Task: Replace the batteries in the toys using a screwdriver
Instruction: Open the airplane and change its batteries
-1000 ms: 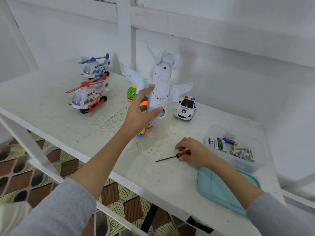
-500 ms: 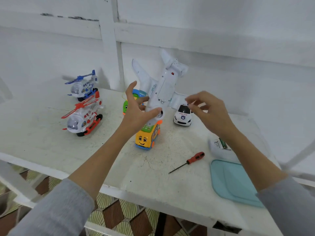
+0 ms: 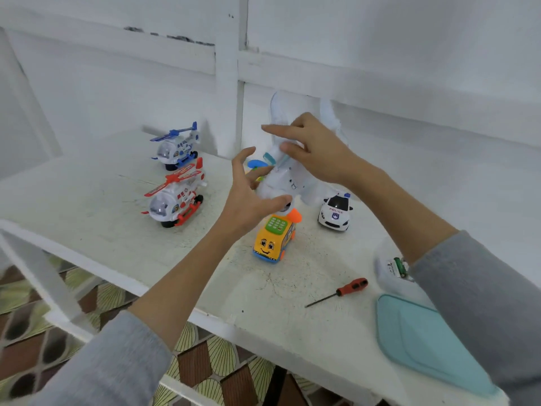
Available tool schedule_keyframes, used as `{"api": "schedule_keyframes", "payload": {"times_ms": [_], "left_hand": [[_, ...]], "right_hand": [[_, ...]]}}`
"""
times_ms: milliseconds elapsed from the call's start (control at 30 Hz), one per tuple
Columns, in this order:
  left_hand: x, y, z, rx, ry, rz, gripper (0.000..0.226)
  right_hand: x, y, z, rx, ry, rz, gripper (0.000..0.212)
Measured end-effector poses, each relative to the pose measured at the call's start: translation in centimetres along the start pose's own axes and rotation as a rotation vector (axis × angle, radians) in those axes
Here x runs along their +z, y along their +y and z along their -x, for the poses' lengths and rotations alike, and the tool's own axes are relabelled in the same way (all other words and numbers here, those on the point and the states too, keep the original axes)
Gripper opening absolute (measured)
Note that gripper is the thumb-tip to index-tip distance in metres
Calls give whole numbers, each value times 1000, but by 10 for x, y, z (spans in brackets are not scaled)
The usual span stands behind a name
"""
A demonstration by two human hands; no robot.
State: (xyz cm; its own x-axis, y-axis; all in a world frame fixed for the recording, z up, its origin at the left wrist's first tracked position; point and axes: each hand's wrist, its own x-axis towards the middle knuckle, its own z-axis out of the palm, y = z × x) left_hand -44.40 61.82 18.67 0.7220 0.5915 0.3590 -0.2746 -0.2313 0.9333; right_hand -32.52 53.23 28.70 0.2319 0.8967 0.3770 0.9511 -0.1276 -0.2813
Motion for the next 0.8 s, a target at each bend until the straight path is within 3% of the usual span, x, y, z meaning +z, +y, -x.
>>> {"api": "schedule_keyframes", "payload": {"times_ms": [100, 300, 433, 533, 800], "left_hand": [[-15, 1, 6, 51, 33, -62, 94], [-71, 4, 5, 67, 121, -20, 91], [-135, -1, -1, 62, 171, 4, 66], [-197, -14, -13, 61, 164, -45, 52], [-372, -50, -57, -159, 8, -95, 112]], "right_hand": [[5, -19, -12, 6, -18, 4, 36], [22, -58, -47, -38, 123, -96, 24], [55, -84, -86, -2, 239, -337, 4], [97, -109, -123, 56, 352, -501, 16], [222, -171, -230, 285, 540, -859, 26]]}}
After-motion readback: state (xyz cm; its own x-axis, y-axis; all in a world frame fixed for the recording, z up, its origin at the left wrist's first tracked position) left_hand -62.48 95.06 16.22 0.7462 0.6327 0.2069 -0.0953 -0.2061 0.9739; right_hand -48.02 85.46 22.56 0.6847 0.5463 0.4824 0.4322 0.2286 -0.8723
